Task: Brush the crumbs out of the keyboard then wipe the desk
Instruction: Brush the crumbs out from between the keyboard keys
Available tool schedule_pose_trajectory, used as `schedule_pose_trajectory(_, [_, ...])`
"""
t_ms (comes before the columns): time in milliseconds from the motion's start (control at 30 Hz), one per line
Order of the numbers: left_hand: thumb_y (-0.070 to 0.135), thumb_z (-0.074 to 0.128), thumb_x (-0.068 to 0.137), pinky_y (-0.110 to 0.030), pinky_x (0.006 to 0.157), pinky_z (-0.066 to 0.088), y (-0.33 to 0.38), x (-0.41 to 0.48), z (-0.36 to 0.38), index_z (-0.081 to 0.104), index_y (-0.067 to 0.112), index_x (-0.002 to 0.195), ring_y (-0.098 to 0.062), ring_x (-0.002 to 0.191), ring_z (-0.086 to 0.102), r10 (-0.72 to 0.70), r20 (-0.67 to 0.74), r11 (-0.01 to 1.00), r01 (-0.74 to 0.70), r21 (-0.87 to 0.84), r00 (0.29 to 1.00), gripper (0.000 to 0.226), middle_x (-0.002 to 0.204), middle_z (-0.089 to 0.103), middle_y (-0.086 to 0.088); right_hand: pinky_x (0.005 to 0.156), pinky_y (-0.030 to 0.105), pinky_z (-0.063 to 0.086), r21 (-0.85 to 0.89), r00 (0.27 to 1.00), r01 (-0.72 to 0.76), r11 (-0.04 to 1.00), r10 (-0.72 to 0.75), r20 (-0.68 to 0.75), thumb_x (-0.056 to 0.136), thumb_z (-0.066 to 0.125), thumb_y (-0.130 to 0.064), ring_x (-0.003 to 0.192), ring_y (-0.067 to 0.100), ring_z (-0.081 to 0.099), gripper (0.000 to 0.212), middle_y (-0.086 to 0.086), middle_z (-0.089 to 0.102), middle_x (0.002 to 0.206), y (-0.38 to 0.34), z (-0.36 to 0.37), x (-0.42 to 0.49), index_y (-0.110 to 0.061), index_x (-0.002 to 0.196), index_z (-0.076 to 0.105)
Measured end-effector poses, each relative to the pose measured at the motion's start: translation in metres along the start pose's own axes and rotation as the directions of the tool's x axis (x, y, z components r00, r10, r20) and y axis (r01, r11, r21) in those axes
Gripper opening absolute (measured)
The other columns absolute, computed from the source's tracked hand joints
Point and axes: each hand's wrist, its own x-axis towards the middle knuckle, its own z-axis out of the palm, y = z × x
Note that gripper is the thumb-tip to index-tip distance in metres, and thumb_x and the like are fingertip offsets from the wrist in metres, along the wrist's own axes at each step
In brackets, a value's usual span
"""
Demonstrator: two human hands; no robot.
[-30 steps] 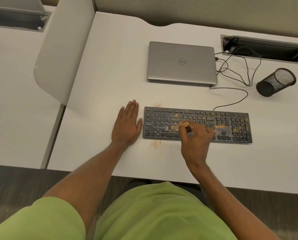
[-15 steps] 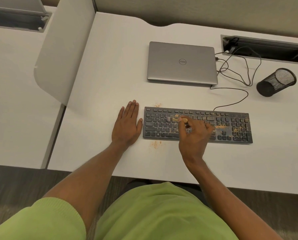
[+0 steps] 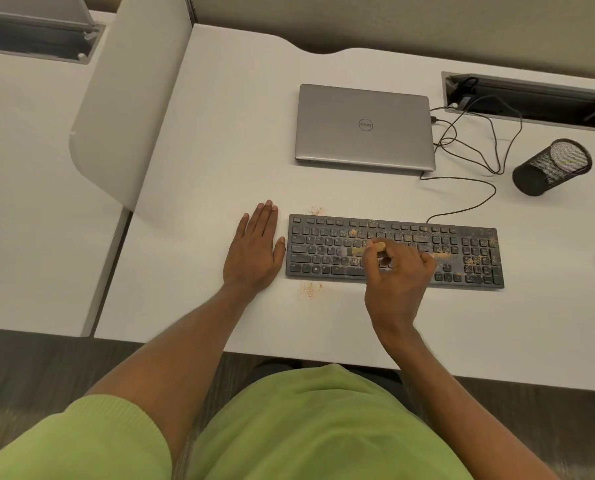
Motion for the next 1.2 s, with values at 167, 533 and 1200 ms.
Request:
schedule_pose_trajectory(167, [0.041, 0.028, 0.111, -0.039, 0.135, 0.005, 0.000, 0.001, 0.000, 0.014, 0.013, 0.172, -0.014, 0.166, 0.006, -0.001, -0.001, 1.000, 0.001, 0.001, 1.000, 0.068, 0.179, 0.012, -0.003, 0.097, 0.042, 0.034, -0.052, 0.999, 0.044, 0.998, -0.043, 0.020, 0.100, 0.066, -0.026, 0.078, 0.015, 0.056, 0.012, -0.004, 0.068, 0.081, 0.006, 0.002, -0.005, -0.018, 0.097, 0.076])
schedule_pose_trajectory(533, [0.040, 0.028, 0.111, -0.039, 0.135, 0.005, 0.000, 0.000, -0.001, 0.016, 0.011, 0.171, -0.015, 0.166, 0.007, 0.007, -0.011, 1.000, -0.007, -0.003, 1.000, 0.068, 0.179, 0.014, -0.004, 0.097, 0.040, 0.033, -0.041, 0.997, 0.070, 0.997, -0.069, 0.029, 0.101, 0.068, -0.024, 0.079, 0.014, 0.059, 0.011, -0.007, 0.069, 0.082, 0.004, -0.004, -0.012, -0.018, 0.098, 0.076])
schedule_pose_trajectory(1200, [0.041, 0.027, 0.111, -0.040, 0.135, 0.006, 0.000, 0.000, -0.001, 0.015, 0.011, 0.171, -0.015, 0.166, 0.006, 0.008, -0.010, 1.000, -0.008, 0.000, 1.000, 0.068, 0.179, 0.013, -0.004, 0.099, 0.042, 0.024, -0.099, 0.972, 0.168, 0.981, -0.148, 0.182, 0.093, 0.074, -0.011, 0.098, 0.019, 0.059, 0.017, -0.009, 0.071, 0.097, 0.010, -0.011, -0.009, -0.026, 0.102, 0.075])
